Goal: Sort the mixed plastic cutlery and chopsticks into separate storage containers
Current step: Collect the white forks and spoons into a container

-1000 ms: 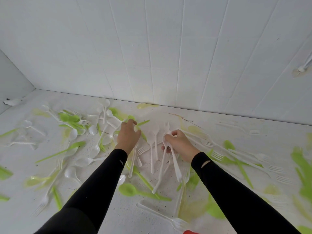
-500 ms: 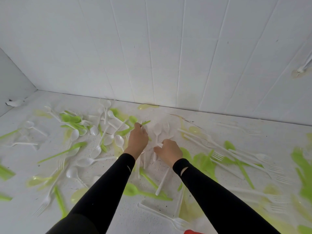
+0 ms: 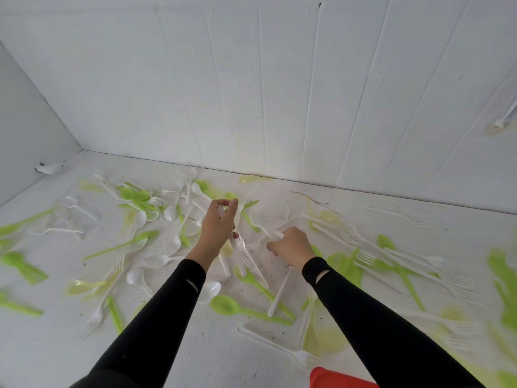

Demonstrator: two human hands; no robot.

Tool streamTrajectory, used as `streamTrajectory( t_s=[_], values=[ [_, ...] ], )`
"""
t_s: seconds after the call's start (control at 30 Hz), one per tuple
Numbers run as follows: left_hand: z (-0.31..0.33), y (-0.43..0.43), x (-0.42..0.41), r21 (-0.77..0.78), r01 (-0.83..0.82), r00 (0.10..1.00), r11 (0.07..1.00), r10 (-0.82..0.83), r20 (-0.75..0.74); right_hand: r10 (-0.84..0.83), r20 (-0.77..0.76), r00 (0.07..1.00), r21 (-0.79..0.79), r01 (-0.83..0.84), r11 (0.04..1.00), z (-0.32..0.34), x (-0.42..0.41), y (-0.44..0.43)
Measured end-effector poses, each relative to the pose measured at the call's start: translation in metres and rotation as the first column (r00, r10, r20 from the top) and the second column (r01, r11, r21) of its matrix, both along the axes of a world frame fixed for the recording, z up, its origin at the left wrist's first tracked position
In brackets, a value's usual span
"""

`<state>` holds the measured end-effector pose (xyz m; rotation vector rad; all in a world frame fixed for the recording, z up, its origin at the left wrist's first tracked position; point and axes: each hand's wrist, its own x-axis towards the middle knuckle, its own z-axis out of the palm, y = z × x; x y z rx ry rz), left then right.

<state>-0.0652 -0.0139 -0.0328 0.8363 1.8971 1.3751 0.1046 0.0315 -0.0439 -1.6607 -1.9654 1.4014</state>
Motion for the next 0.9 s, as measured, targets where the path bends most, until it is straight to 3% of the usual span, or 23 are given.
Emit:
streamTrajectory(
  t_s=[0.13, 0.23, 0.33, 0.4, 0.57, 0.73, 0.9],
  values=[
    [-0.007, -0.011, 0.013, -0.073, 0.005, 0.992, 0.997, 0.005, 0.127, -0.046, -0.169, 0.985, -0.081, 0.033, 0.996, 0.026, 0.016, -0.019],
    [-0.009, -0.015, 0.028, -0.128, -0.011, 0.963, 0.992, 0.045, 0.265, 0.047, -0.182, 0.982, -0.105, -0.067, 0.992, 0.040, 0.027, -0.037],
    [-0.007, -0.020, 0.043, -0.046, -0.119, 0.949, 0.992, 0.127, 0.289, 0.170, -0.203, 0.964, -0.080, -0.189, 0.979, 0.049, 0.036, -0.053],
    [0.001, -0.029, 0.052, 0.061, -0.162, 0.934, 0.985, 0.134, 0.331, 0.167, -0.227, 0.959, -0.027, -0.178, 0.984, 0.054, 0.043, -0.063],
    [0.022, -0.055, 0.080, 0.148, 0.024, 0.968, 0.989, -0.060, 0.244, 0.008, -0.322, 0.947, -0.146, -0.058, 0.988, 0.063, 0.056, -0.069],
    [0.034, -0.083, 0.115, 0.155, 0.235, 0.928, 0.960, -0.269, 0.257, 0.086, -0.407, 0.909, -0.012, -0.100, 0.995, 0.069, 0.061, -0.090],
    [0.037, -0.106, 0.140, 0.202, 0.034, 0.970, 0.979, -0.081, 0.229, 0.097, -0.374, 0.922, 0.031, -0.093, 0.995, 0.067, 0.070, -0.098]
  ],
)
